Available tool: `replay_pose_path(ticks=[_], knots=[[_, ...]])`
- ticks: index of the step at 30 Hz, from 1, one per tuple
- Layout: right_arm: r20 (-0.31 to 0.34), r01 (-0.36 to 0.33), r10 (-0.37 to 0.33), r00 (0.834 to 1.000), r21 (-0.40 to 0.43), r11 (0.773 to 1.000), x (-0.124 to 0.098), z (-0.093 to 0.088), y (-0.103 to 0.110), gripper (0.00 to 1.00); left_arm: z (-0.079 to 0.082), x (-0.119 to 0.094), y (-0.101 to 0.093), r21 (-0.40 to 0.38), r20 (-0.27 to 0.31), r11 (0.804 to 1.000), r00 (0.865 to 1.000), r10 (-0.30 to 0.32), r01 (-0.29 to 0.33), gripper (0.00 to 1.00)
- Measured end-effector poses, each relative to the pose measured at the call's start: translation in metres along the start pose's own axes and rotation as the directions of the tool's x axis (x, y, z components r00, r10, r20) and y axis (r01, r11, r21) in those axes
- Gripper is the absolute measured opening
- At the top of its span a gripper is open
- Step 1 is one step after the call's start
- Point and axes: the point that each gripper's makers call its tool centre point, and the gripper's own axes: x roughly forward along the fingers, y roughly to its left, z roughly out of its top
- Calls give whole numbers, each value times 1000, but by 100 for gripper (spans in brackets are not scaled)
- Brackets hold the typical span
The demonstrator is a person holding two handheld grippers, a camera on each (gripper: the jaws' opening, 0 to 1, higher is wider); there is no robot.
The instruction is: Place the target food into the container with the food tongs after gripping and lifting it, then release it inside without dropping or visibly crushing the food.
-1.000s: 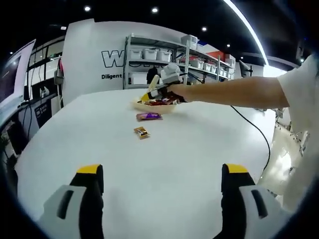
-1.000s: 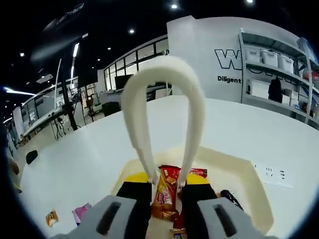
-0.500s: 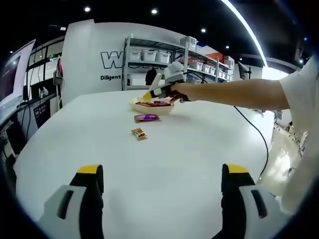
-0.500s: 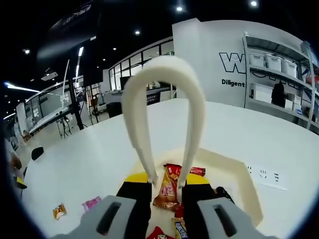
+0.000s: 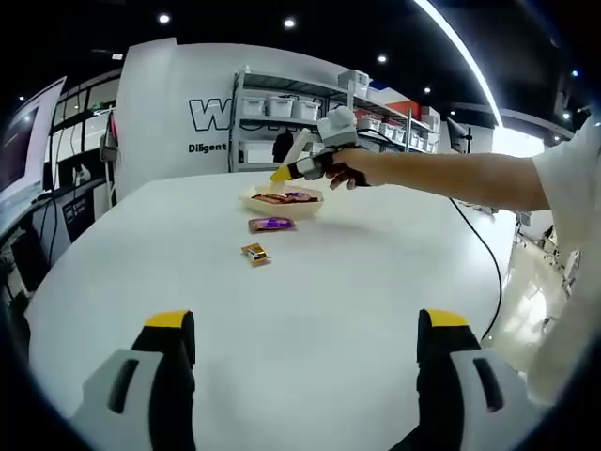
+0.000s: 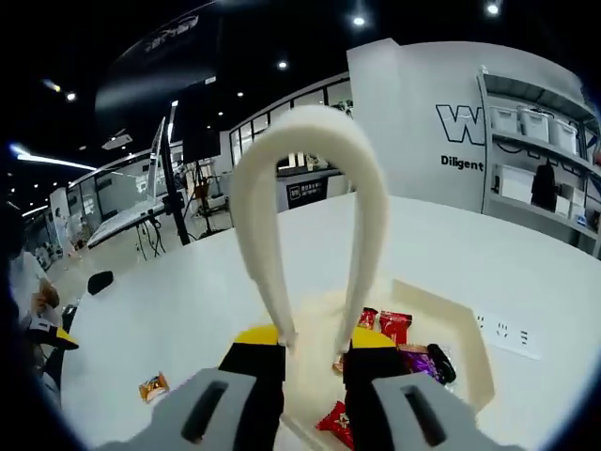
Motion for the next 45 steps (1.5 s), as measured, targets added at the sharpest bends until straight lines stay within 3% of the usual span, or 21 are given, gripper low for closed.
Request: replay_pose_path(ticks=[17,26,34,39,45], knots=[[-14,-108,107,994,-51,993,-27,-9,63,16,6,-10,-16,12,20,1000,1000,-3,3,96],[-7,-163,163,987,-25,986,-35,-14,94,16,8,-16,-22,10,35,1000,999,-8,7,96],[-25,-220,220,975,-18,975,-26,-29,132,16,8,-23,-21,8,42,1000,999,-1,1,96],[-35,-279,279,960,0,960,-14,-44,155,16,6,-30,-18,5,45,1000,999,7,-7,96],[-58,-303,302,952,-9,953,-4,-53,170,16,4,-35,-16,9,37,1000,999,17,-18,96]])
